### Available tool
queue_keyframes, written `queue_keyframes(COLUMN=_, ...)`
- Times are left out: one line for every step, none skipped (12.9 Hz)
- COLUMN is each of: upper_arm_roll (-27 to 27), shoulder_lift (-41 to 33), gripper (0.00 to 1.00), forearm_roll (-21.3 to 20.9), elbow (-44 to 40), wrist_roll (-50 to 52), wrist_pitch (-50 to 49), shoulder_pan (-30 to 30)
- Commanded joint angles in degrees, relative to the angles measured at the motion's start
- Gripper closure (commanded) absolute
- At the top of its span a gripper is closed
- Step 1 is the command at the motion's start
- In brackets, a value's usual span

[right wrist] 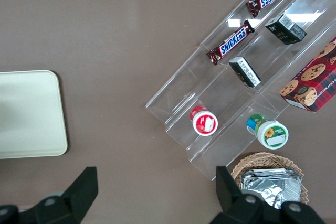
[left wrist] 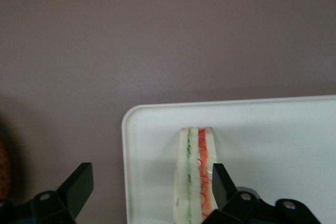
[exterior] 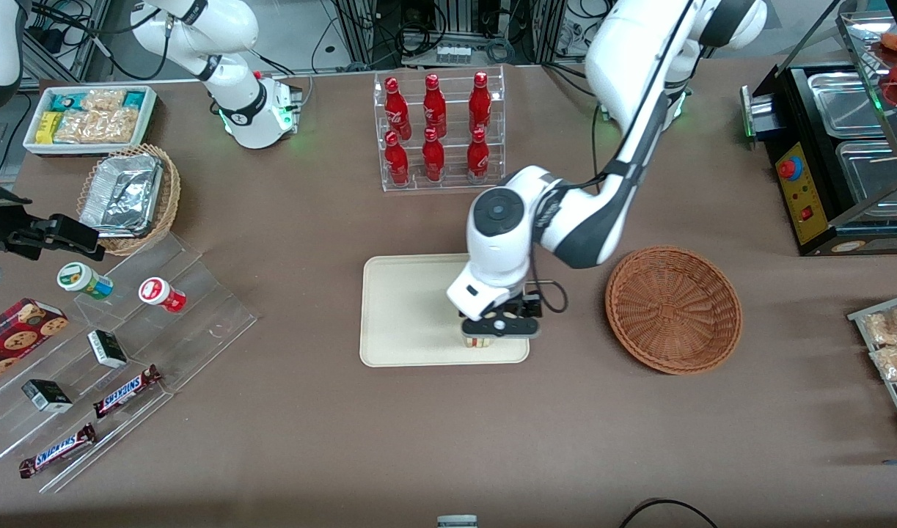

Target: Place sandwich from basket to tray

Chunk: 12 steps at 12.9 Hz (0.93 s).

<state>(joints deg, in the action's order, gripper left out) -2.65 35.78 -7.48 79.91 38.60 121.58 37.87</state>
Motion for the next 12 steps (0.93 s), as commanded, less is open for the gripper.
queue_keyframes(upper_arm_roll=-4.9, shoulder_lift=-4.5, gripper=0.00, forearm_roll=5.7, elbow=0.5, wrist_roll=-7.4, wrist_pitch=-3.8, shoulder_pan=0.3)
queue_keyframes(upper_arm_roll=-7.0, shoulder_lift=-5.8, gripper=0.00, forearm_roll=7.5, elbow=0.4, wrist_roll=-10.2, wrist_pitch=-6.7, shoulder_pan=0.3)
queue_keyframes(upper_arm_roll=-9.3, shoulder_lift=-6.8, gripper=0.00, forearm_roll=9.0, elbow=0.4, wrist_roll=-11.4, wrist_pitch=-8.8, shoulder_pan=0.3)
queue_keyframes(upper_arm_roll=-10.9, shoulder_lift=-8.1, gripper=0.00, forearm_roll=10.3, elbow=0.5, wrist_roll=-13.4, wrist_pitch=-9.9, shoulder_pan=0.3)
queue_keyframes(upper_arm_roll=-12.3, shoulder_lift=-9.0, gripper=0.00, forearm_roll=11.0, elbow=0.5, wrist_roll=-15.5, wrist_pitch=-11.4, shoulder_pan=0.3)
queue_keyframes(upper_arm_roll=-14.1, shoulder_lift=-9.9, gripper=0.00, forearm_roll=11.2, elbow=0.4, wrist_roll=-17.7, wrist_pitch=-14.2, shoulder_pan=0.3)
queue_keyframes(upper_arm_roll=-15.4, shoulder_lift=-11.1, gripper=0.00, forearm_roll=11.2, elbow=0.4, wrist_roll=-19.7, wrist_pitch=-15.9, shoulder_pan=0.3)
queue_keyframes(upper_arm_roll=-16.3, shoulder_lift=-11.8, gripper=0.00, forearm_roll=11.2, elbow=0.4, wrist_roll=-20.7, wrist_pitch=-17.2, shoulder_pan=0.4)
queue_keyframes(upper_arm_roll=-17.0, shoulder_lift=-12.0, gripper=0.00, forearm_roll=11.2, elbow=0.4, wrist_roll=-20.7, wrist_pitch=-17.8, shoulder_pan=0.4)
queue_keyframes(upper_arm_roll=-17.1, shoulder_lift=-12.1, gripper=0.00, forearm_roll=11.1, elbow=0.4, wrist_roll=-20.7, wrist_pitch=-18.0, shoulder_pan=0.4)
queue_keyframes(upper_arm_roll=-17.2, shoulder_lift=-12.6, gripper=0.00, forearm_roll=11.1, elbow=0.5, wrist_roll=-20.6, wrist_pitch=-18.2, shoulder_pan=0.3)
queue_keyframes(upper_arm_roll=-17.3, shoulder_lift=-13.1, gripper=0.00, forearm_roll=11.1, elbow=0.5, wrist_roll=-20.7, wrist_pitch=-19.0, shoulder_pan=0.3)
